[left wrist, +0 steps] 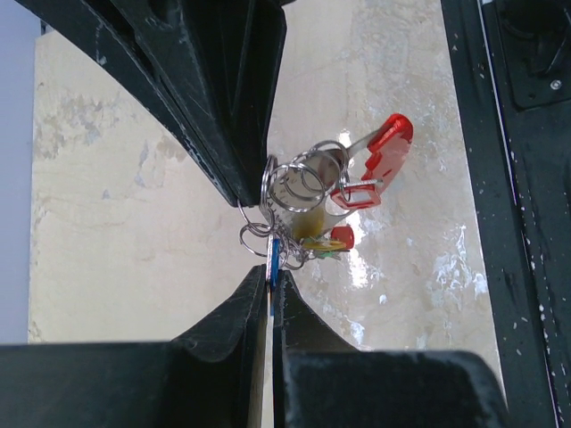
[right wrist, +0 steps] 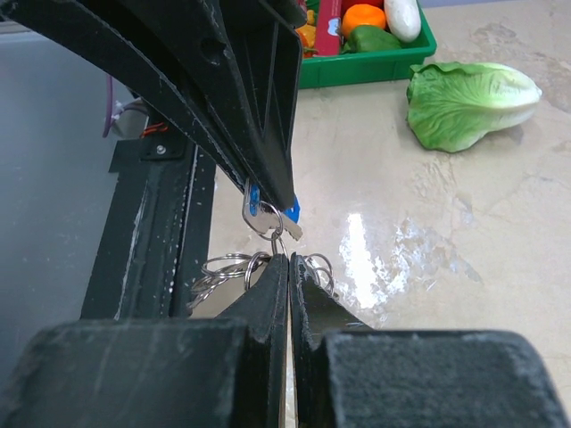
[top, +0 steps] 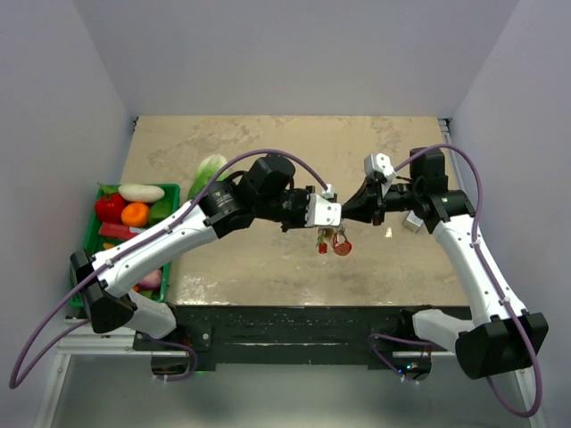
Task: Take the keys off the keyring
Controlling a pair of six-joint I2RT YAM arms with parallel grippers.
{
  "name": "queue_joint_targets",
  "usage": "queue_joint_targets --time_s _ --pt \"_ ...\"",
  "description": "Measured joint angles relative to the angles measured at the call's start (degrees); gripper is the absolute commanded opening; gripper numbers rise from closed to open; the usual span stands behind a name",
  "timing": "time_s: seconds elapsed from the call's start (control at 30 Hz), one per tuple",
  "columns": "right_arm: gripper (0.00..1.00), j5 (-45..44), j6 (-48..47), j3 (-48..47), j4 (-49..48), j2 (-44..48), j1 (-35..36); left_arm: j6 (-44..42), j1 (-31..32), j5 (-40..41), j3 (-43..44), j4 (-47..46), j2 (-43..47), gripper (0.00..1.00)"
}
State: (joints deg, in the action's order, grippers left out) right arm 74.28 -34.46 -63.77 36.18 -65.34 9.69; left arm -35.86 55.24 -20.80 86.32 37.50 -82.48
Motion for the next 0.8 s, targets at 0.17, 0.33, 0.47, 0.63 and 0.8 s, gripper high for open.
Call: queue_joint_targets --time_s 0.17,0.33,0.47,0.63,0.8 --pt "0.00 -0.48 0.50 0.00 -0.28 0.11 0.07 -0.87 0.02 0.68 -0.09 0.44 0.33 0.00" --pt "0.00 -1.73 3.96 0.15 -3.41 1.20 0.33 -1.49 0.02 0.87 -0.22 0.44 0.98 0.00" --pt "0.00 -2.16 6.80 0.15 -5.22 1.64 0.55 -1.99 0.09 0.92 -1.20 0.11 1.79 0.00" --pt "0.00 -3.04 10.40 0.15 -7.30 1.66 0.76 -2.82 0.57 1.38 -2.25 -0.68 2.23 0.00" --pt "0.00 -3.67 13.62 0.15 -8.52 1.66 0.81 -2.84 0.90 2.05 -2.99 -1.46 2.60 0.00"
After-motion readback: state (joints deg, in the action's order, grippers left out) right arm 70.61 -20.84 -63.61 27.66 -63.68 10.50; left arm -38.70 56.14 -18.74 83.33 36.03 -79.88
